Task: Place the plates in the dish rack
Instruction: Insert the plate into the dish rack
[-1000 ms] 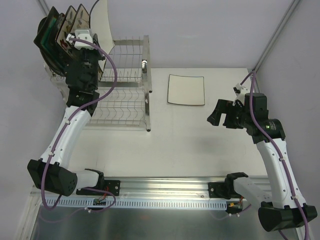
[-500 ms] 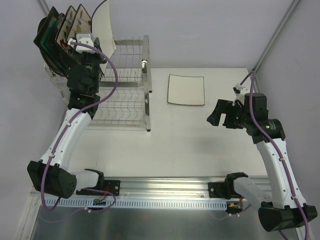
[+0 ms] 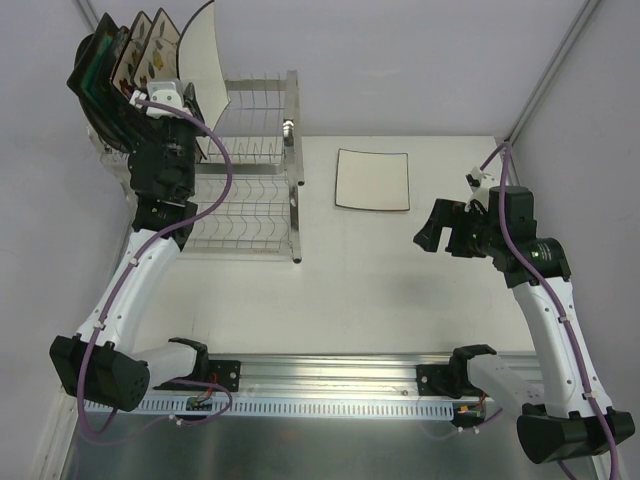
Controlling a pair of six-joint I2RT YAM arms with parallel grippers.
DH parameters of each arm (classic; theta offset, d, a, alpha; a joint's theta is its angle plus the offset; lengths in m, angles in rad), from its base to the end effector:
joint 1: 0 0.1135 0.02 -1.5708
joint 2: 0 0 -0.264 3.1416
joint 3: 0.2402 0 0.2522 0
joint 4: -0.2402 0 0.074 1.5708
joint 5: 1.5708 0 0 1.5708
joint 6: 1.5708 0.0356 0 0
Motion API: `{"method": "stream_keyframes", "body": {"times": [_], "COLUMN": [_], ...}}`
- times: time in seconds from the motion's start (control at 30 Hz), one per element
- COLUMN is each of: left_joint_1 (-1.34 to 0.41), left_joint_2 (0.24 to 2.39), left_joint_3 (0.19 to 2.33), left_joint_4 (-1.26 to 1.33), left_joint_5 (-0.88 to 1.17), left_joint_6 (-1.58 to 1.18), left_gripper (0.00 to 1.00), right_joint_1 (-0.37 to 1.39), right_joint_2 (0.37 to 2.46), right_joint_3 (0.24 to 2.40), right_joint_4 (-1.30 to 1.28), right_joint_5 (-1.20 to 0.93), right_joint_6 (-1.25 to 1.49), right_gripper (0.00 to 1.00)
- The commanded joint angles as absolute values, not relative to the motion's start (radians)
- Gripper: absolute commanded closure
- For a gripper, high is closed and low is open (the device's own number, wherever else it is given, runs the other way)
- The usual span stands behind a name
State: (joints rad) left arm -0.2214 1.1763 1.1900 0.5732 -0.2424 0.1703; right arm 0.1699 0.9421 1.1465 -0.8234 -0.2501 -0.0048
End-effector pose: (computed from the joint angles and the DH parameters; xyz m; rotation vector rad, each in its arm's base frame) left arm 0.2487 -0.0472 0.4807 -0.0277 1.0031 0.0725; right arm 0.1767 0.0393 0.3725 -0.3319 2.1660 0.3669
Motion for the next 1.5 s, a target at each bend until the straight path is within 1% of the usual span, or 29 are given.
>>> {"method": "stream_keyframes", "body": {"times": [0.0, 0.27, 0.3, 0.33, 0.37, 0.57, 0.83, 0.87, 0.9, 1.0, 1.13, 1.33, 1.37, 1.4, 1.47], "left_joint_1": [-0.213, -0.213, -0.213, -0.213, -0.212, -0.213, -0.213, -0.213, -0.213, -0.213, -0.213, -0.213, -0.213, -0.212, -0.213], "left_joint_2": [1.108, 1.108, 1.109, 1.106, 1.106, 1.103, 1.104, 1.103, 1.1, 1.098, 1.094, 1.086, 1.085, 1.081, 1.075], "left_joint_3": [1.184, 1.129, 1.126, 1.12, 1.115, 1.083, 1.069, 1.068, 1.066, 1.065, 1.06, 1.055, 1.052, 1.051, 1.045], "left_joint_4": [0.736, 0.738, 0.738, 0.738, 0.736, 0.738, 0.732, 0.73, 0.729, 0.718, 0.71, 0.7, 0.698, 0.696, 0.692], "left_joint_5": [-0.245, -0.255, -0.259, -0.261, -0.261, -0.271, -0.276, -0.275, -0.275, -0.276, -0.278, -0.284, -0.284, -0.284, -0.282], "left_joint_6": [0.15, 0.124, 0.114, 0.107, 0.097, 0.069, 0.048, 0.045, 0.043, 0.035, 0.032, 0.035, 0.037, 0.038, 0.037], "left_gripper": [1.0, 1.0, 0.99, 0.94, 0.92, 0.89, 0.89, 0.87, 0.84, 0.83, 0.78, 0.76, 0.75, 0.7, 0.67], "right_joint_1": [0.179, 0.183, 0.183, 0.183, 0.181, 0.183, 0.186, 0.184, 0.184, 0.186, 0.186, 0.187, 0.189, 0.189, 0.189], "right_joint_2": [0.923, 0.92, 0.92, 0.919, 0.92, 0.922, 0.914, 0.914, 0.913, 0.913, 0.911, 0.908, 0.908, 0.908, 0.91], "right_joint_3": [1.167, 1.164, 1.164, 1.166, 1.166, 1.164, 1.16, 1.16, 1.16, 1.16, 1.158, 1.157, 1.157, 1.157, 1.157], "right_joint_4": [-0.816, -0.818, -0.818, -0.818, -0.818, -0.819, -0.818, -0.816, -0.816, -0.818, -0.815, -0.816, -0.815, -0.815, -0.815], "right_joint_5": [-0.258, -0.258, -0.258, -0.258, -0.258, -0.258, -0.261, -0.261, -0.261, -0.261, -0.265, -0.265, -0.265, -0.265, -0.265], "right_joint_6": [-0.018, -0.017, -0.017, -0.017, -0.017, -0.015, -0.014, -0.014, -0.014, -0.014, -0.012, -0.012, -0.012, -0.012, -0.012], "right_gripper": [0.0, 0.0, 0.0, 0.0, 0.01, 0.0, 0.0, 0.01, 0.0, 0.01, 0.0, 0.0, 0.0, 0.0, 0.0]}}
